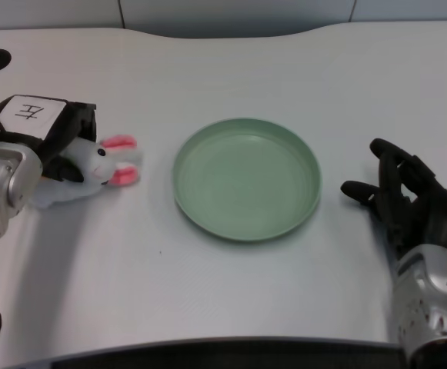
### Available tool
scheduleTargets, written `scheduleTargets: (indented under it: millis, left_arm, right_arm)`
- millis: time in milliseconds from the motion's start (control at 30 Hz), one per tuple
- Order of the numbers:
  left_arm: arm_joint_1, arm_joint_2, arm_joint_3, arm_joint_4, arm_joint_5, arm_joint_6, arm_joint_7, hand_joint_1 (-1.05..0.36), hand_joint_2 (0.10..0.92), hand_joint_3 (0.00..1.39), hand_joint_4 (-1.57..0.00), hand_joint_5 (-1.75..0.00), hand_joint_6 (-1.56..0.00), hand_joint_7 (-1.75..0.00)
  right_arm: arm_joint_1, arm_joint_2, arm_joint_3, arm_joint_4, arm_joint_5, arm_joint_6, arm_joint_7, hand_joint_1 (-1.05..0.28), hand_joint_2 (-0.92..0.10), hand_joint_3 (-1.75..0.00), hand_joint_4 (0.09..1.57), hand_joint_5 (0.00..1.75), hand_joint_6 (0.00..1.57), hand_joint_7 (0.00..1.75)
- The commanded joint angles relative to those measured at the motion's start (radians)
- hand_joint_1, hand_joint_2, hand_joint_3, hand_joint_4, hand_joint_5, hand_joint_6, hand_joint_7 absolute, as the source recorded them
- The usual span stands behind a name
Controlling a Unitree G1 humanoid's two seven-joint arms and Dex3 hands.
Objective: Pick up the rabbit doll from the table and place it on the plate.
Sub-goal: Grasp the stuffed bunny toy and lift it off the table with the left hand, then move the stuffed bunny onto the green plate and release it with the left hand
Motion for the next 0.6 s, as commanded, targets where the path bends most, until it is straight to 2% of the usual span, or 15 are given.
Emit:
scheduleTargets:
  millis: [33, 100, 200, 333, 400, 500, 567, 600]
  left_arm:
    - [0.004, 0.015, 0.053, -0.035, -0.063, -0.013, -0.037, -0.12, 0.915, 0.07, -0.77, -1.75, -0.54, -1.74]
    - [0.009, 0.033, 0.090, -0.087, -0.107, -0.033, -0.074, -0.09, 0.909, 0.07, -0.76, -1.75, -0.54, -1.74]
    - [0.021, 0.061, 0.118, -0.156, -0.131, -0.057, -0.105, -0.05, 0.891, 0.05, -0.78, -1.75, -0.54, -1.75]
    - [0.023, 0.098, 0.147, -0.294, -0.133, -0.028, -0.184, -0.06, 0.887, 0.05, -0.78, -1.75, -0.55, -1.75]
    - [0.028, 0.102, 0.160, -0.357, -0.139, -0.016, -0.226, -0.06, 0.894, 0.05, -0.79, -1.75, -0.57, -1.75]
    - [0.029, 0.088, 0.164, -0.441, -0.135, 0.007, -0.272, -0.07, 0.891, 0.05, -0.80, -1.75, -0.59, -1.75]
    - [0.028, 0.068, 0.155, -0.502, -0.123, 0.031, -0.299, -0.09, 0.890, 0.05, -0.80, -1.75, -0.59, -1.75]
    - [0.027, 0.061, 0.149, -0.525, -0.119, 0.030, -0.310, -0.09, 0.894, 0.05, -0.80, -1.75, -0.58, -1.75]
  right_arm:
    - [0.016, 0.007, 0.005, -0.014, -0.002, -0.009, 0.003, -0.30, -0.92, -0.31, 0.71, 1.01, 0.70, 0.47]
    - [0.014, 0.007, 0.002, -0.009, 0.005, -0.008, 0.012, -0.29, -0.92, -0.32, 0.70, 1.02, 0.70, 0.47]
    - [0.007, 0.005, -0.001, 0.009, 0.005, -0.013, 0.015, -0.29, -0.92, -0.32, 0.71, 1.02, 0.69, 0.47]
    - [0.000, 0.006, 0.000, 0.018, 0.000, -0.013, 0.009, -0.30, -0.92, -0.29, 0.71, 1.02, 0.69, 0.47]
    - [-0.003, 0.005, -0.001, 0.022, 0.002, -0.011, 0.011, -0.30, -0.92, -0.29, 0.72, 1.02, 0.69, 0.47]
    - [-0.006, 0.005, 0.000, 0.022, 0.000, -0.005, 0.007, -0.29, -0.92, -0.30, 0.72, 1.01, 0.69, 0.47]
    - [-0.006, 0.005, 0.003, 0.018, -0.005, 0.000, -0.002, -0.30, -0.92, -0.31, 0.72, 1.02, 0.69, 0.47]
    - [-0.007, 0.005, 0.002, 0.019, -0.003, -0.001, 0.000, -0.30, -0.92, -0.31, 0.72, 1.02, 0.69, 0.47]
